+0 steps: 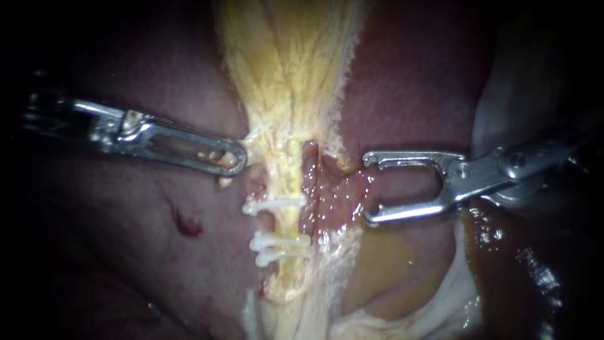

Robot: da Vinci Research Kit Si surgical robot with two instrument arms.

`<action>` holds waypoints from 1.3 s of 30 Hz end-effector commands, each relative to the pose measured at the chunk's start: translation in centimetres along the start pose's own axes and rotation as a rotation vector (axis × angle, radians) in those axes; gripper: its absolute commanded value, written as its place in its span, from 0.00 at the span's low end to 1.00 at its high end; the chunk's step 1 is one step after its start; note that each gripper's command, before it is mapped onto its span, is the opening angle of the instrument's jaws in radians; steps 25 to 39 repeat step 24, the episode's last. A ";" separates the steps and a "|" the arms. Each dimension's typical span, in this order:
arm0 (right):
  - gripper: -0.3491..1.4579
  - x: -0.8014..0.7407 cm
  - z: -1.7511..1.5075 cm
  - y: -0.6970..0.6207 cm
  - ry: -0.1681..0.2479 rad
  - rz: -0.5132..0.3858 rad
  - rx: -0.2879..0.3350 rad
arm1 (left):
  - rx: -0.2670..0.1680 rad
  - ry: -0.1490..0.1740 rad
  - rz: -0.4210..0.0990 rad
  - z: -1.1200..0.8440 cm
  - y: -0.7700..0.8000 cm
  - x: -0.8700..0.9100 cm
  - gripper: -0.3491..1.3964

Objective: Going back third clip left tube

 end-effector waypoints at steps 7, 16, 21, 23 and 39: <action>0.47 0.00 -0.01 0.00 0.001 0.000 0.004 | 0.002 0.017 -0.004 0.31 0.10 -0.05 0.00; 0.47 0.00 -0.01 0.00 0.001 0.000 0.004 | 0.006 0.025 -0.004 0.44 0.07 -0.05 0.00; 0.47 0.00 -0.01 0.00 0.001 0.000 0.004 | 0.006 0.025 -0.004 0.44 0.07 -0.05 0.00; 0.47 0.00 -0.01 0.00 0.001 0.000 0.004 | 0.006 0.025 -0.004 0.44 0.06 -0.05 0.00; 0.47 0.00 -0.01 0.00 0.002 0.000 0.007 | 0.006 0.025 -0.004 0.43 0.06 -0.05 0.00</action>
